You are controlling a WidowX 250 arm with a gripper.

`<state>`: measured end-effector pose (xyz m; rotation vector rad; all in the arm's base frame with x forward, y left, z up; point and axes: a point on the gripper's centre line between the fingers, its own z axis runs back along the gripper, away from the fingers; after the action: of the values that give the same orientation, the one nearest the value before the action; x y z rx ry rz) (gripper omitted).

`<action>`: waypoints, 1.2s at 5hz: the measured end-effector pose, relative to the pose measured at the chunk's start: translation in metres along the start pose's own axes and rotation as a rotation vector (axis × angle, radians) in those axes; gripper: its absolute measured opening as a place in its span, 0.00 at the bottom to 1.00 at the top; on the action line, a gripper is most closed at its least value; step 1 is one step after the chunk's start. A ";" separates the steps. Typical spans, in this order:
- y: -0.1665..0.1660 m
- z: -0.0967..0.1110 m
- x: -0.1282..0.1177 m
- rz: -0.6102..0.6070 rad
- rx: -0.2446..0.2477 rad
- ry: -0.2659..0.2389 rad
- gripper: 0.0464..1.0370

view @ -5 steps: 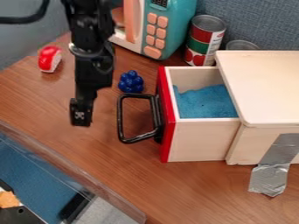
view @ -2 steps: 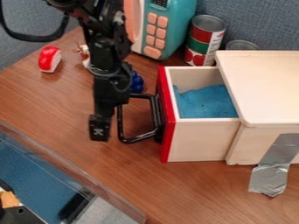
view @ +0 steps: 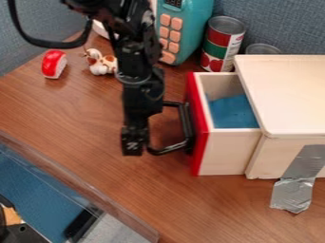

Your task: Close the drawer

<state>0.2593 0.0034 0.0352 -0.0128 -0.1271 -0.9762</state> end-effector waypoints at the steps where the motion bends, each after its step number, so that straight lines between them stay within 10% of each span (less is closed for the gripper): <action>1: 0.001 -0.013 0.008 0.020 0.008 -0.015 0.96; 6: 0.018 -0.007 0.066 0.104 -0.098 -0.264 0.96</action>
<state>0.3112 -0.0420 0.0364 -0.2367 -0.3184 -0.8722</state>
